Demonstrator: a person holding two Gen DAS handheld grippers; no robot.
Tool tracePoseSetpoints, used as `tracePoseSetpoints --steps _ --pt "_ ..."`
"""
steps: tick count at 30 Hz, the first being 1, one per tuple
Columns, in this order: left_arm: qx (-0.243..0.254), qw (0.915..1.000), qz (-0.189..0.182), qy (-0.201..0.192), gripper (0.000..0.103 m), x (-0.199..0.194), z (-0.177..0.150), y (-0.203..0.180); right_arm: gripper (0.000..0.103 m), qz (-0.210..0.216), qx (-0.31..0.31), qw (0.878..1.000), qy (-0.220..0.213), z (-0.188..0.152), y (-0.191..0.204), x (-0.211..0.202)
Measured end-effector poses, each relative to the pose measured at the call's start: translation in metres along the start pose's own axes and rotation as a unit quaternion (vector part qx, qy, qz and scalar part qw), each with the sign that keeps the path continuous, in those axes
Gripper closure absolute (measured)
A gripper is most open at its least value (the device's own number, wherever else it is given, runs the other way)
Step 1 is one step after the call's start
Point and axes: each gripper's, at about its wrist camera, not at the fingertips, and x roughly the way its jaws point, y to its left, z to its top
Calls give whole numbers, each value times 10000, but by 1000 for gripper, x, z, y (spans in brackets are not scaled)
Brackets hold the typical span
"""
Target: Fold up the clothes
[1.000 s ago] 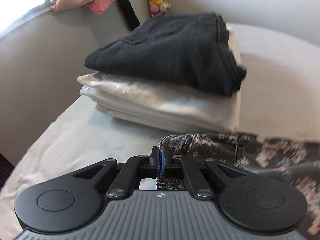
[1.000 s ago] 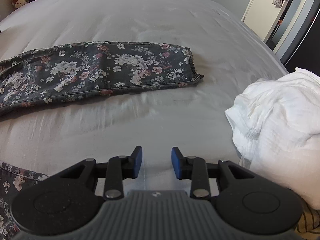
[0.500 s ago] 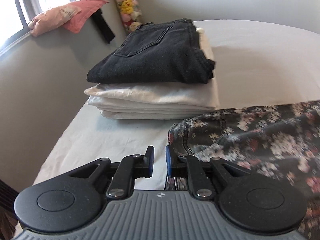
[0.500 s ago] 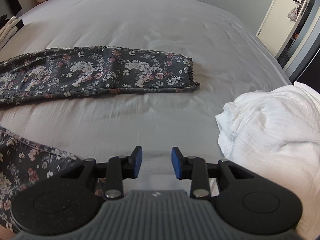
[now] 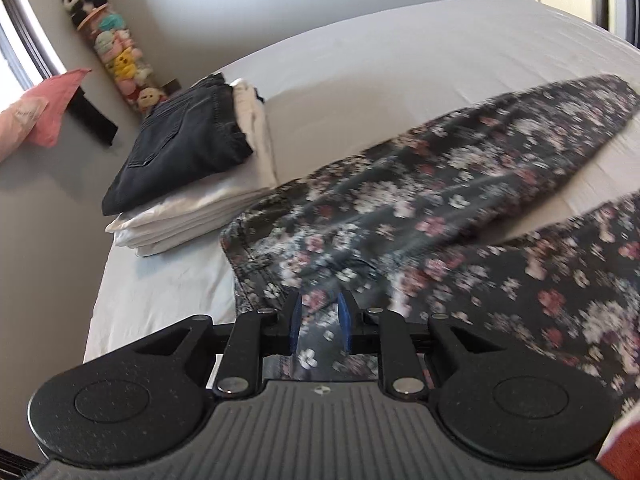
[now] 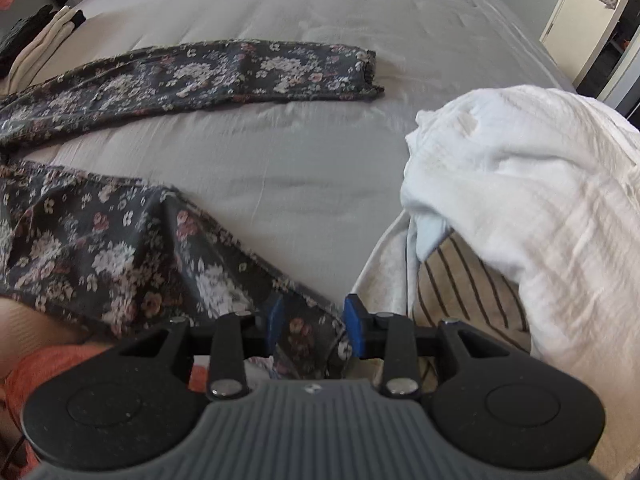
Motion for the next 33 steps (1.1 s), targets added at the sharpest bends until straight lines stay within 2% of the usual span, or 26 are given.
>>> tracePoseSetpoints --steps 2,7,11,12,13,19,22,25,29,33 --pt "119 9999 -30 -16 80 -10 -4 -11 63 100 53 9998 142 -9 -7 -1" --pt "36 10000 22 -62 80 -30 -9 -23 63 399 871 9948 353 -9 -34 29" --pt "-53 9998 91 -149 79 -48 -10 -27 64 325 866 9936 644 -9 -36 60" --pt "-55 9998 110 -160 79 -53 -11 -27 69 331 864 9933 699 -10 -35 66" --pt "-54 9998 131 -168 79 -58 -12 -27 77 356 857 9932 696 -11 -35 69" --pt "55 9996 263 -76 78 -71 -15 -28 81 70 522 9985 141 1 -32 41" --pt "73 9995 293 -64 78 -72 -15 -29 81 -319 430 9981 -317 21 -40 24" --pt "97 9995 270 -101 78 -74 -13 -32 81 -490 481 9959 -586 44 -47 24" --pt "218 9994 219 -142 78 -78 -13 -39 81 -808 154 9950 -564 67 -38 47" --pt "315 9992 172 -149 78 -83 -15 -44 79 -909 -183 9956 -102 72 -31 67"
